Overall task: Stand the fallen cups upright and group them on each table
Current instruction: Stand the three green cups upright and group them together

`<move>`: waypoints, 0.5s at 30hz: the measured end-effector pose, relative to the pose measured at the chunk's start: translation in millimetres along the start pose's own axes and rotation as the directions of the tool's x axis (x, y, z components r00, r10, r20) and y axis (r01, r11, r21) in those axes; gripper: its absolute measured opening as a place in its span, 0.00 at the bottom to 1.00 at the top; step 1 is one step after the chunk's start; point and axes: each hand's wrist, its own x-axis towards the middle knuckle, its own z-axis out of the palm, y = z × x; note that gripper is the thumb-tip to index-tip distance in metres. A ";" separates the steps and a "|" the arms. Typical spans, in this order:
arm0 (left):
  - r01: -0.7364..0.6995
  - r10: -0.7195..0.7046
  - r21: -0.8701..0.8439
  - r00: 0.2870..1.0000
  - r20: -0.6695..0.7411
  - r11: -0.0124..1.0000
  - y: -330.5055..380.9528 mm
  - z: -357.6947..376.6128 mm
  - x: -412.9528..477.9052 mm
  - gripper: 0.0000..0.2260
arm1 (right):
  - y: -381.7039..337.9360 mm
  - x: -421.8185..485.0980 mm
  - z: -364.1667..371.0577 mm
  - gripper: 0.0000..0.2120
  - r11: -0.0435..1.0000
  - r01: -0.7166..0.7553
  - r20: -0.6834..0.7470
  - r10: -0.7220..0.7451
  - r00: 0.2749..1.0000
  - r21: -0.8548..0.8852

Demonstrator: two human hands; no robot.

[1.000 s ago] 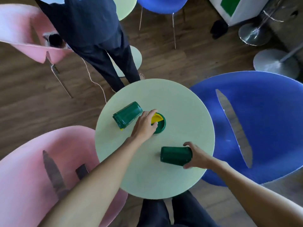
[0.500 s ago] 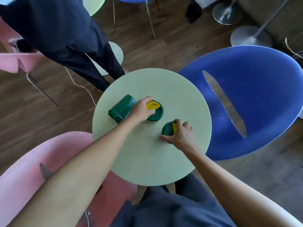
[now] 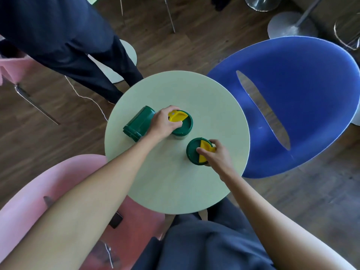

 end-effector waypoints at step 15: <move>-0.035 0.036 0.010 0.999 -0.036 0.999 11.1 4.3 11.6 0.20 | -19.4 10.7 12.8 0.25 0.950 -0.113 -0.096 0.146 0.985 0.290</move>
